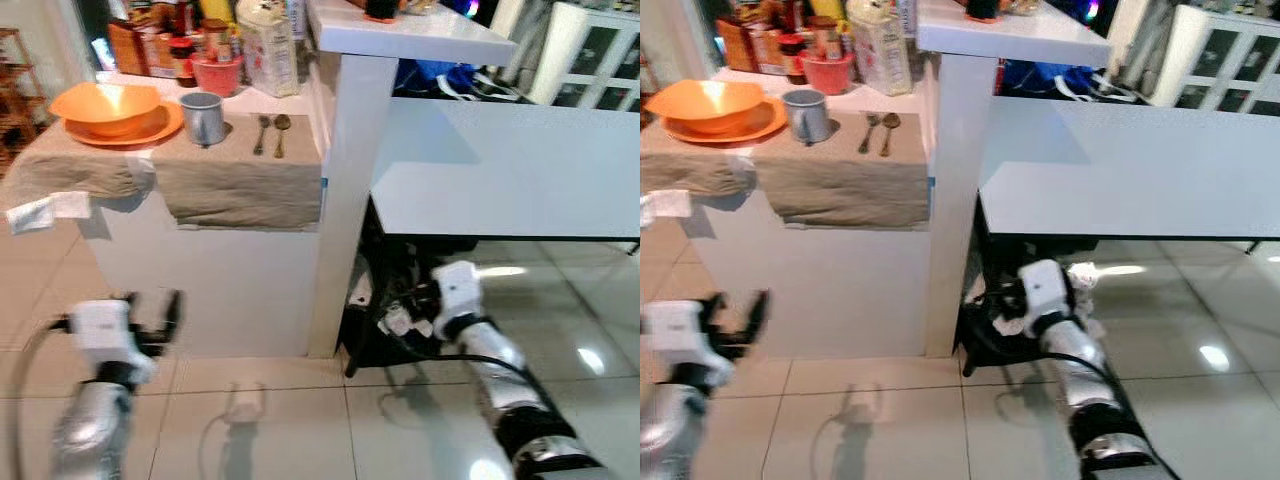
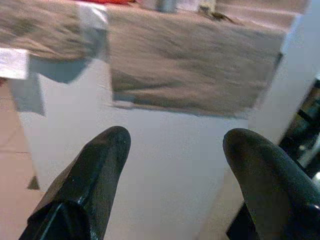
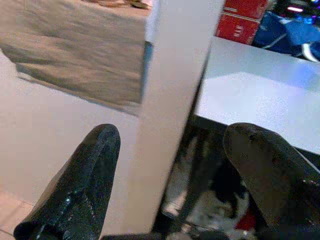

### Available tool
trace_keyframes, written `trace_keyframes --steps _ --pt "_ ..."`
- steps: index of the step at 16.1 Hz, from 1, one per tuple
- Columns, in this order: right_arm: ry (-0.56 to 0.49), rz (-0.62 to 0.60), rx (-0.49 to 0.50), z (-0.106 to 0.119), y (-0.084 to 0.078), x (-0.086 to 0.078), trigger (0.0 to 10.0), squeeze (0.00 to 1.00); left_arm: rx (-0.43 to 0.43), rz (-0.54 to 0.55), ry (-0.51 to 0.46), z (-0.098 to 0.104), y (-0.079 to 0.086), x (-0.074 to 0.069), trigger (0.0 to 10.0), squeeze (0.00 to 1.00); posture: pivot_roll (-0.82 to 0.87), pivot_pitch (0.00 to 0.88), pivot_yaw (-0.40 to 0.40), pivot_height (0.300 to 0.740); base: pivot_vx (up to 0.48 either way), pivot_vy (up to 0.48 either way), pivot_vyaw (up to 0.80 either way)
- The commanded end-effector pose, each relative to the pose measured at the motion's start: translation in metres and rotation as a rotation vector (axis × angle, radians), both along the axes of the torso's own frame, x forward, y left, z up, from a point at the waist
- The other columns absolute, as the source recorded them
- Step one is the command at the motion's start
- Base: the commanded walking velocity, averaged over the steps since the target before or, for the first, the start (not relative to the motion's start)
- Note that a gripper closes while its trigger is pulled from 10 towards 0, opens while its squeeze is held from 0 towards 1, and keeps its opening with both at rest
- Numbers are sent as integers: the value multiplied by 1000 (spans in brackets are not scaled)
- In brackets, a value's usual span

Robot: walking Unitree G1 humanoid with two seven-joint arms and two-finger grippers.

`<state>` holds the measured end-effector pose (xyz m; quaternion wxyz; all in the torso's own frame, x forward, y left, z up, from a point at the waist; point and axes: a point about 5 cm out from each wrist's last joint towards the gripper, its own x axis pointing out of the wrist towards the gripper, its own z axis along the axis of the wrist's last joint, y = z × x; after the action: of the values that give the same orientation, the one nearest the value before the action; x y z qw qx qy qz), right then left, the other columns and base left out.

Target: Setting the table

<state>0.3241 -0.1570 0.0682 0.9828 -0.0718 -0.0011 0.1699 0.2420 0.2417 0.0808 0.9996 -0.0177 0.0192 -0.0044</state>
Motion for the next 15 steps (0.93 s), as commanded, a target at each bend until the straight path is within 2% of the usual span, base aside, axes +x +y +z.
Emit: trace_keyframes --steps 1,2,3,4,7,9,12,13,15 --pt "32 -156 153 1 -13 5 10000 0 4 -35 -8 1 -9 7 10000 0 66 0 -55 736 0 0 0" --pt "51 -172 181 -2 -11 5 10000 0 3 -41 -13 2 -10 9 10000 0 65 0 -50 736 0 0 0" --pt "67 -137 173 -8 2 1 10000 0 -9 -50 -28 5 -14 14 10000 0 64 0 -43 736 0 0 0" --pt "50 -58 109 -11 17 -4 10000 0 -22 -59 -39 7 -21 19 10000 0 66 0 -44 736 0 0 0" --pt "23 2 45 -11 30 -8 10000 0 -47 -56 -29 -1 -36 21 10000 0 68 0 -54 736 0 0 0" --pt "29 -41 104 -15 29 -13 10000 0 -40 -44 -16 -6 -36 17 10000 0 67 0 -57 736 0 0 0" --pt "7 -59 22 -23 25 -20 10000 0 -16 -26 -26 -12 -39 23 10000 0 64 0 -55 736 0 0 0" --pt "29 -58 -9 -27 25 -20 10000 0 -7 -26 -10 -18 -39 25 10000 0 64 0 -53 736 0 0 0" --pt "87 -87 -10 -31 23 -16 10000 0 -8 3 50 -31 -33 24 10000 0 59 0 -52 736 0 0 0"
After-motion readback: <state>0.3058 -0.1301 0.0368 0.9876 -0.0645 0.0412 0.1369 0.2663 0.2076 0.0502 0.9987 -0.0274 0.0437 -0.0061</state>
